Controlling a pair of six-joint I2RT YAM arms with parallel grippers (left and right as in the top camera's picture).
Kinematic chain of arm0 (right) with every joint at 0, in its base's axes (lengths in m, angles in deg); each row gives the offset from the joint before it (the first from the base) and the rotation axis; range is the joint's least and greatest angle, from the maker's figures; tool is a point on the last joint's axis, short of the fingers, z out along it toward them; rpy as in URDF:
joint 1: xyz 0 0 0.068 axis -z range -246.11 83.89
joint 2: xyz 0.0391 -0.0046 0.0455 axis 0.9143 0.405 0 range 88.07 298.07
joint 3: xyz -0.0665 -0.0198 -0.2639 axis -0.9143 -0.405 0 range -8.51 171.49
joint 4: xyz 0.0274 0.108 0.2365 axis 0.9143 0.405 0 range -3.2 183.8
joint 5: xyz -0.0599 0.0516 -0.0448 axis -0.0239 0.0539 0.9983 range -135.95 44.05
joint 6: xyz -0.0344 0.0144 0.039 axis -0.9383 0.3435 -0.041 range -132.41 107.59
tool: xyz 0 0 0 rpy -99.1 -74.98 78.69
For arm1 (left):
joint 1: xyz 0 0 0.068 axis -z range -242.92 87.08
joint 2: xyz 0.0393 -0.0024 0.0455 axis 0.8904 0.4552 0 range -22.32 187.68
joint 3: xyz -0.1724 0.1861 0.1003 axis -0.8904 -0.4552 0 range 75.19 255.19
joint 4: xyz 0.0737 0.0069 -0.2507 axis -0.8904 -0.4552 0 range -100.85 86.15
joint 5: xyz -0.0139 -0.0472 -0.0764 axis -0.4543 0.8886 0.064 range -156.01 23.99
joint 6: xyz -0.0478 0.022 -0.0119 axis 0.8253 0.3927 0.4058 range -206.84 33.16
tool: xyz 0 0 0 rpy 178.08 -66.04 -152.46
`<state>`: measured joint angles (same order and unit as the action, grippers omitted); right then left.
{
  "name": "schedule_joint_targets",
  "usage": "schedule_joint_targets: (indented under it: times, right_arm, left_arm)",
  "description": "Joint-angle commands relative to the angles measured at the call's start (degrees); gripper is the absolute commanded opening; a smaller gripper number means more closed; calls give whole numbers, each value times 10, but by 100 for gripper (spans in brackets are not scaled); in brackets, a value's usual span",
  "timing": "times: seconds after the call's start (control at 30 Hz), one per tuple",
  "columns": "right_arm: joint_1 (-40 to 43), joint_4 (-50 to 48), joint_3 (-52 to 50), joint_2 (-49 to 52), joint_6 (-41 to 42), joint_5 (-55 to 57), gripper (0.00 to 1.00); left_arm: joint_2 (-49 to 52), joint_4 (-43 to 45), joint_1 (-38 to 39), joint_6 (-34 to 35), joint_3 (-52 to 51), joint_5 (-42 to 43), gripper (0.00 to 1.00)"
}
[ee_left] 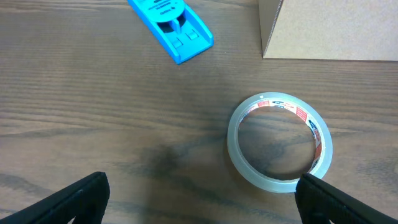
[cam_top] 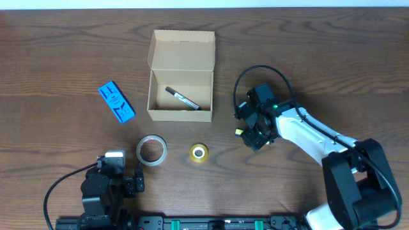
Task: Pack container
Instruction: 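Move the right gripper to the yellow highlighter and grasp it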
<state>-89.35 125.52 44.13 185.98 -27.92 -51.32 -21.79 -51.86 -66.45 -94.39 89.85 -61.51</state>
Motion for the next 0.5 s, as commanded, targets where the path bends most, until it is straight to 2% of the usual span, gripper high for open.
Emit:
schedule_joint_targets:
  times: [0.0,0.23,0.47]
  right_arm:
    - [3,9,-4,7,47,0,59]
    - [2,28,-6,7,109,0,52]
    - [-2,29,-11,7,149,0,32]
  left_arm:
    - [-3,-30,2,-2,-4,-6,95]
    - [-3,-30,2,-2,-4,-6,95]
    - [-3,-30,2,-2,-4,-6,95]
